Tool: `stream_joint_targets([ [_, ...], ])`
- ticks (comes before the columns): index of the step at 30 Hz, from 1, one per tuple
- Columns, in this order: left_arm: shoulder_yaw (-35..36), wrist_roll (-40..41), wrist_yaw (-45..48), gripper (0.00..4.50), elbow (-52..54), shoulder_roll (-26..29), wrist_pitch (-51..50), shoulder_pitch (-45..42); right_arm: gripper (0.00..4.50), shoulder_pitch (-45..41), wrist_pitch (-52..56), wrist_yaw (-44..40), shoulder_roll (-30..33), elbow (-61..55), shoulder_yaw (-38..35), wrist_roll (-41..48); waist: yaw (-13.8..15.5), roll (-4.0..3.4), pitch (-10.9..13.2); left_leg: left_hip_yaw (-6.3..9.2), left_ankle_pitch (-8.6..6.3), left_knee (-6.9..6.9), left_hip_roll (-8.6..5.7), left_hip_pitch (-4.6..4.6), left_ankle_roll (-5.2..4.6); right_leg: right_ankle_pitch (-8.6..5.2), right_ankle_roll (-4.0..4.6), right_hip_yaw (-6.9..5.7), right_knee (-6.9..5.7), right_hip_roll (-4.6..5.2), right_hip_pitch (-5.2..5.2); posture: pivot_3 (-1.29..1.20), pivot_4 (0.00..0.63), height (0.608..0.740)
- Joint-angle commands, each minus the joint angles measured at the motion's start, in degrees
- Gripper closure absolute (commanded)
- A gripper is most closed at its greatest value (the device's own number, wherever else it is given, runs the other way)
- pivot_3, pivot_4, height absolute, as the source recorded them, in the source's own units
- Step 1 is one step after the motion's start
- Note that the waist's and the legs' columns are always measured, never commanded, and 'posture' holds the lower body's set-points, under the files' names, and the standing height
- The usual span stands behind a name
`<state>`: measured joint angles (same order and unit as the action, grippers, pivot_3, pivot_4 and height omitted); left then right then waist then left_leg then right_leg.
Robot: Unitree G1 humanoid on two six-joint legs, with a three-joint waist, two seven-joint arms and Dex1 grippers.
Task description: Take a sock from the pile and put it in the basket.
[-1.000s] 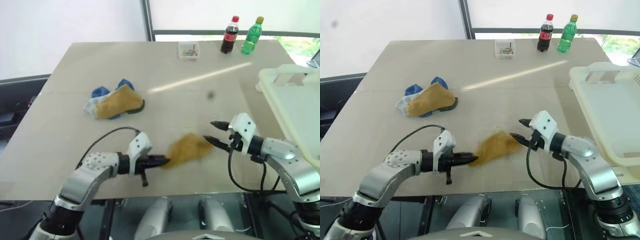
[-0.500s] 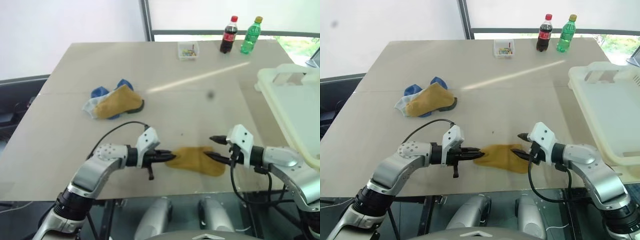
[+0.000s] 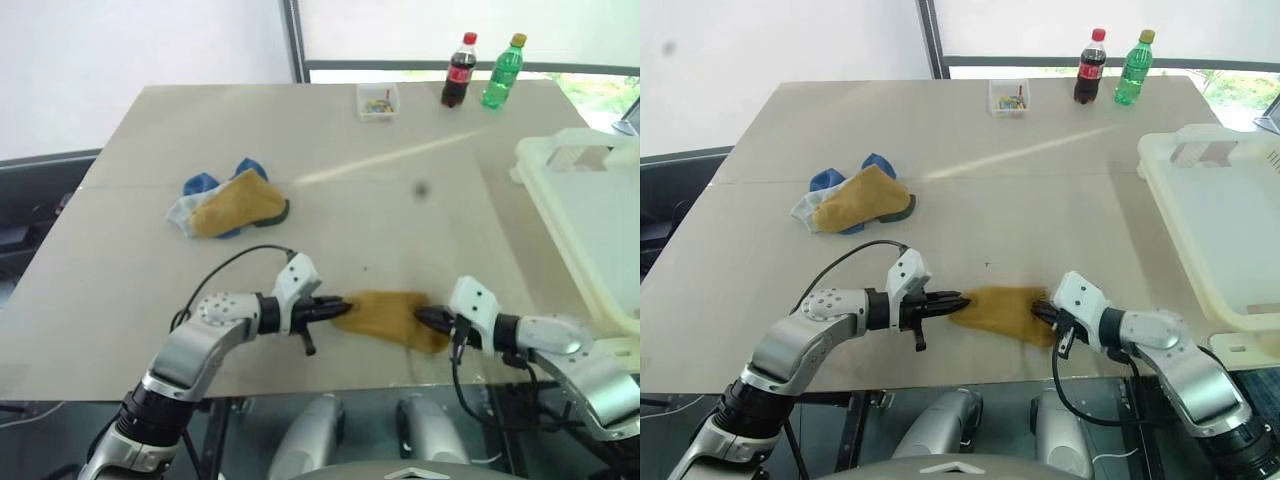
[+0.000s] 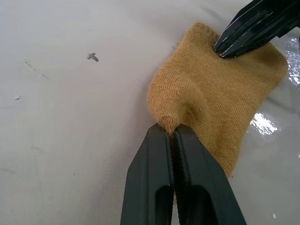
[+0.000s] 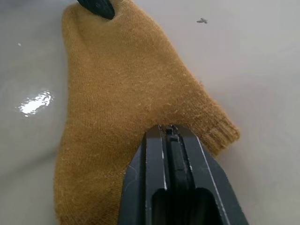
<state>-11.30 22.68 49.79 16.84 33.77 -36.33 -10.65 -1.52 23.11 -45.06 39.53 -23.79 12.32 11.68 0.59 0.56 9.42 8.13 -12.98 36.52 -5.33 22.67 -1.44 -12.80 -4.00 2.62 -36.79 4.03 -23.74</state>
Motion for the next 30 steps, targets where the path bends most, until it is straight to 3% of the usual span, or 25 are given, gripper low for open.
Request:
stream_joint_targets([
  [1,0.9,0.5,-0.3,4.50,1.9,-0.1,0.2,0.0,4.43,-2.3,-4.9,-0.4,0.0,5.7,1.5,-4.2,-0.1,0.01,0.0,0.00,0.00,0.00,0.00,-0.02,0.00,0.00,0.00,0.00,0.00,0.00,0.01,0.00,0.150,0.740],
  [3,1.1,0.7,-0.5,4.50,1.9,-0.3,0.2,0.1,4.43,-3.7,-7.2,-0.8,-0.2,8.0,1.7,-5.0,-0.1,0.00,0.0,-0.03,0.00,0.02,0.01,-0.12,0.00,0.00,-0.01,0.01,0.00,-0.01,0.11,0.00,0.150,0.740],
  [6,3.7,2.7,-1.4,3.49,2.9,-0.7,-1.0,0.7,4.50,-6.3,-10.2,-2.3,-0.3,10.5,0.9,-4.9,-0.1,0.01,0.0,-0.02,0.00,0.03,0.02,-0.18,0.00,0.00,-0.01,0.01,-0.01,-0.03,0.17,0.00,0.150,0.740],
  [11,9.5,5.4,-3.0,1.30,6.7,0.2,-1.6,3.6,4.50,-5.1,-11.7,-3.9,0.2,8.2,-1.9,-2.4,0.0,0.00,0.0,0.02,0.00,0.03,0.02,-0.13,0.01,-0.01,0.01,-0.01,0.00,-0.01,0.14,0.00,0.150,0.740],
  [15,15.5,7.1,-4.1,1.30,9.0,1.4,-1.1,7.1,4.50,-4.1,-8.6,-4.1,-0.3,3.5,-5.7,2.5,0.0,-0.02,0.0,0.03,0.00,0.03,0.02,-0.05,0.01,0.00,0.01,0.01,0.00,0.04,0.07,0.00,0.150,0.740],
  [18,17.4,5.1,-6.2,1.25,8.1,1.8,1.0,7.2,3.64,-4.9,-5.8,-3.5,-1.1,0.4,-8.4,6.4,0.1,-0.04,0.0,0.04,0.00,0.03,0.04,-0.06,0.01,0.00,0.01,0.01,0.00,0.04,0.07,0.00,0.150,0.740],
  [22,15.7,-1.8,-13.3,1.25,4.9,-0.4,5.4,3.0,1.81,-8.0,-2.8,-2.6,-2.3,-3.0,-11.0,11.2,0.3,-0.03,0.0,0.04,0.00,0.04,0.02,-0.06,0.01,0.00,0.00,-0.02,0.00,0.03,0.10,0.00,0.150,0.740],
  [23,14.8,-4.1,-15.5,1.25,4.2,-1.1,6.3,1.5,1.10,-9.0,-2.2,-2.4,-2.5,-3.5,-11.3,11.9,0.3,-0.01,0.0,0.05,0.00,0.05,0.01,-0.05,0.01,0.00,0.00,-0.03,0.00,0.02,0.10,0.00,0.150,0.740],
  [25,12.3,-9.4,-19.6,1.25,2.4,-1.7,7.1,-1.4,0.31,-11.0,-2.3,-1.4,-2.9,-3.5,-11.3,11.1,0.3,0.00,0.0,0.05,0.00,0.05,-0.01,-0.05,0.01,0.00,0.00,-0.04,0.01,0.01,0.10,0.00,0.150,0.740],
  [26,10.9,-12.3,-21.7,1.25,1.2,-1.7,6.8,-2.9,0.03,-11.9,-2.6,-0.6,-3.4,-3.2,-11.2,10.4,0.2,0.00,0.0,0.05,0.00,0.05,-0.02,-0.04,0.01,0.01,0.00,-0.03,0.01,0.00,0.09,0.00,0.150,0.740],
  [30,6.8,-20.0,-27.3,1.25,-2.9,-2.4,5.4,-7.7,0.03,-13.6,-3.7,1.7,-4.8,-2.0,-10.6,8.4,0.2,0.00,0.0,0.06,0.01,0.03,-0.03,-0.01,0.02,0.01,0.00,-0.05,0.00,-0.03,0.05,0.00,0.150,0.740],
])
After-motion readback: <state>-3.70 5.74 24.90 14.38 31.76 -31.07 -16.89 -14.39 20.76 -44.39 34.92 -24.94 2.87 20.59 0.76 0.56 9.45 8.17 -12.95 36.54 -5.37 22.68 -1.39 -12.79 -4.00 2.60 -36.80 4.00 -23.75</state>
